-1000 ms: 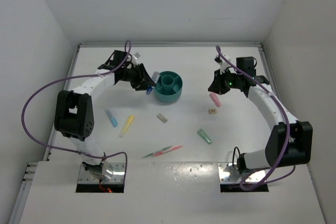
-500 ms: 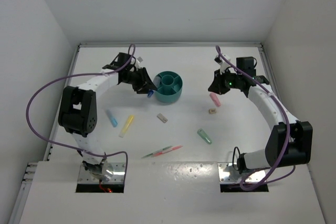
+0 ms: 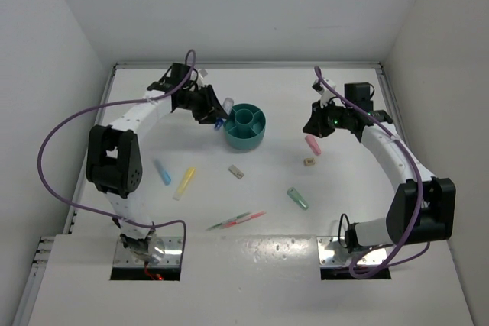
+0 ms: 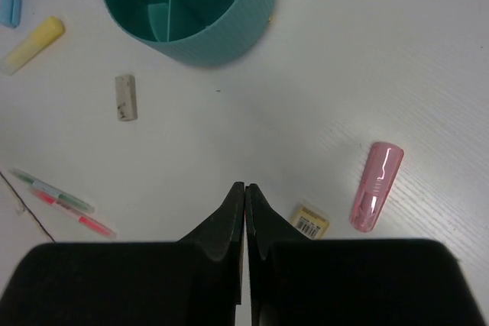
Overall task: Sort the stationery into containers
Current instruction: Place the stationery in the storage box.
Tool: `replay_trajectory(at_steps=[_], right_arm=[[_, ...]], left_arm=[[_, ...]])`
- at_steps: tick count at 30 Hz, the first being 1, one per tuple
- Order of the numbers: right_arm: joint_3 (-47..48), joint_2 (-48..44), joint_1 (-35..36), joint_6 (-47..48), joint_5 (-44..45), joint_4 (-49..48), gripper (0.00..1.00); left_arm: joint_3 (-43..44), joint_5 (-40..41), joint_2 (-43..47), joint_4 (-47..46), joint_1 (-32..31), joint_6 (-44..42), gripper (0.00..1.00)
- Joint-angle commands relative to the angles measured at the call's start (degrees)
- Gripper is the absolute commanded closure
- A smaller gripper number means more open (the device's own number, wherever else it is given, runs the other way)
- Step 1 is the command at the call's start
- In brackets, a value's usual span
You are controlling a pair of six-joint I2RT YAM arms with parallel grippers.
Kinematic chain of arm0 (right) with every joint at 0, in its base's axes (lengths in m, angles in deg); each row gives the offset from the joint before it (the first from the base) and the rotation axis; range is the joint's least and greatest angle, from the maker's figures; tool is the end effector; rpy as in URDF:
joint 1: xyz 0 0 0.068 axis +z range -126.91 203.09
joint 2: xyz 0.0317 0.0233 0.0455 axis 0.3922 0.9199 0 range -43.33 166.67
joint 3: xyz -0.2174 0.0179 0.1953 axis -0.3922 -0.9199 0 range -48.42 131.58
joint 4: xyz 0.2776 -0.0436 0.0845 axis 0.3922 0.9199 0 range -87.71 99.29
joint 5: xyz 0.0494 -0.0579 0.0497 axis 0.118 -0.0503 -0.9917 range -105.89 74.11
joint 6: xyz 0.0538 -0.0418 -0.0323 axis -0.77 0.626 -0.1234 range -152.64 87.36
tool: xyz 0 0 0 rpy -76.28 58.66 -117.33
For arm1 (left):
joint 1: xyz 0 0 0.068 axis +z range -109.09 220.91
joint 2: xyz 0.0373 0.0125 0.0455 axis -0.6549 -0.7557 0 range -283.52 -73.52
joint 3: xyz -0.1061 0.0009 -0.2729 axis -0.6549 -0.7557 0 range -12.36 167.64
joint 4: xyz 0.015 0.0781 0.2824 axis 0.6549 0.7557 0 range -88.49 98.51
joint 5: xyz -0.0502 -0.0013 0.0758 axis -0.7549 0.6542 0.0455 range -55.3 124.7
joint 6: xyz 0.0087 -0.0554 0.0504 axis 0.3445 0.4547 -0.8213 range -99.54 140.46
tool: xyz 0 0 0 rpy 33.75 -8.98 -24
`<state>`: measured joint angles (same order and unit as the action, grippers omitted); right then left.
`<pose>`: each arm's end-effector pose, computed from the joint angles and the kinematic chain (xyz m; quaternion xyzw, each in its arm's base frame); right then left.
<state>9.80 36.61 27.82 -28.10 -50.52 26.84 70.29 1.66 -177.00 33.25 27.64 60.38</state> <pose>0.3348 0.0640 0.2550 -0.1820 0.8742 0.2768 0.3550 0.4258 -0.1360 0.2460 -0.1205 0.9046 -0.3786 0.1545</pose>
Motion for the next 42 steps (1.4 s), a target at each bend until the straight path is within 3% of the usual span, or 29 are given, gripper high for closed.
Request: replay_trajectory(at_steps=[1, 22, 42], right_arm=[[2.4, -2.3, 0.2, 0.7, -1.7, -0.8, 0.98], [2.4, -2.9, 0.2, 0.7, -1.7, -0.8, 0.98], [2.4, -3.4, 0.2, 0.7, -1.7, -0.8, 0.98]], left_arm=[[1.3, 0.3, -0.8, 1.2, -1.0, 0.0, 1.0], [-1.6, 1.3, 0.3, 2.9, -1.6, -0.5, 0.97], [-1.1, 3.0, -0.8, 3.4, -2.6, 0.0, 0.78]])
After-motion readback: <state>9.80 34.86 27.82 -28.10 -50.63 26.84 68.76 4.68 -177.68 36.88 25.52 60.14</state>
